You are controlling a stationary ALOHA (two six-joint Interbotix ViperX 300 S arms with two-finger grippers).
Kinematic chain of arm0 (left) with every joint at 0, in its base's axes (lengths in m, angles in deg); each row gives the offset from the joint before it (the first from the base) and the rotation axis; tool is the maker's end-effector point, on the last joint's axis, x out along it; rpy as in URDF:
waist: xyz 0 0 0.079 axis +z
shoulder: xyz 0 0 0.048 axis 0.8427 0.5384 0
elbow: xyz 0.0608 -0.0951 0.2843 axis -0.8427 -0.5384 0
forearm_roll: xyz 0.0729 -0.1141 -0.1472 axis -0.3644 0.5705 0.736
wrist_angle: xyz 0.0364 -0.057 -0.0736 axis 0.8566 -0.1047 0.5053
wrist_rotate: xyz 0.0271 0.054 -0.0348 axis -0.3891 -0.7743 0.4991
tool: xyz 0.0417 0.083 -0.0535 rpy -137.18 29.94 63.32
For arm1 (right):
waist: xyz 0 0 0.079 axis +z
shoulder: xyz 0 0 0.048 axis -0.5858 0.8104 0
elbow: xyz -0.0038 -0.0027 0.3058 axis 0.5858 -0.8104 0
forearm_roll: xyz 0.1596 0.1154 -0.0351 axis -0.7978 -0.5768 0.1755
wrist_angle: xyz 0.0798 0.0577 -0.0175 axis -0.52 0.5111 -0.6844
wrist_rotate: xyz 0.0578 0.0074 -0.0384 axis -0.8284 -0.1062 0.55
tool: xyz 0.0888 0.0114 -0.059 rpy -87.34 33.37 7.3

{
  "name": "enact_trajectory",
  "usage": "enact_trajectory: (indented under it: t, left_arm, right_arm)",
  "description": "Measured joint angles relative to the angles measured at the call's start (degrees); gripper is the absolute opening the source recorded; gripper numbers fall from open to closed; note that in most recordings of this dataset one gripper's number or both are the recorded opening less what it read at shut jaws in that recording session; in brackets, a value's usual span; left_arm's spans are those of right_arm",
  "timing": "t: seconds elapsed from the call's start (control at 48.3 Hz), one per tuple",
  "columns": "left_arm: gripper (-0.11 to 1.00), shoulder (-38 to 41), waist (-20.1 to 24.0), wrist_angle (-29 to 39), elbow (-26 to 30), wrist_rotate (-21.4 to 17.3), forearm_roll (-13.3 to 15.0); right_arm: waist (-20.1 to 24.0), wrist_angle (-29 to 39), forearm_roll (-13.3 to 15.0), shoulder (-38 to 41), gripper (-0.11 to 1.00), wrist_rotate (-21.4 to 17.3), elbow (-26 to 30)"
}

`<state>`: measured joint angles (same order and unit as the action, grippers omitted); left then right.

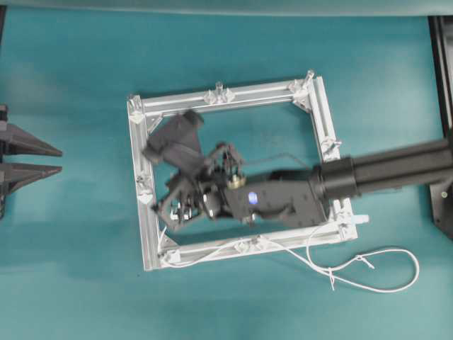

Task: Move the cable alternately left and right between 8 pins so it hooks onto each one.
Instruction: 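Lift the plug up along the left rail to the top-left corner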

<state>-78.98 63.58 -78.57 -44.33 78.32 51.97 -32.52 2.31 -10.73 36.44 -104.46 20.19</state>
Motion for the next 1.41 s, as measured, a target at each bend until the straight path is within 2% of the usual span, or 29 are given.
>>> enact_trajectory:
  t: [0.269, 0.497, 0.911, 1.118, 1.407]
  left_arm:
    - [0.38, -0.09, 0.0, 0.0, 0.0, 0.0, 0.0]
    - [0.38, 0.0, 0.0, 0.0, 0.0, 0.0, -0.09]
    - [0.38, -0.09, -0.09, 0.0, -0.09, 0.0, 0.0]
    - [0.38, -0.09, -0.09, 0.0, -0.09, 0.0, -0.09]
    - [0.38, -0.09, -0.09, 0.0, -0.09, 0.0, 0.0]
  right_arm:
    - [-4.75, -1.32, -5.45, 0.44, 0.16, 10.37, 3.34]
    - [-6.15, -0.79, -10.63, 5.36, 0.16, 19.25, 10.28]
    - [-7.47, 3.52, -18.28, 13.54, 0.16, 31.9, 24.26]
    - [-7.47, 5.8, -21.62, 17.58, 0.16, 36.21, 30.76]
    - [-7.29, 7.82, -21.97, 21.71, 0.16, 38.14, 39.46]
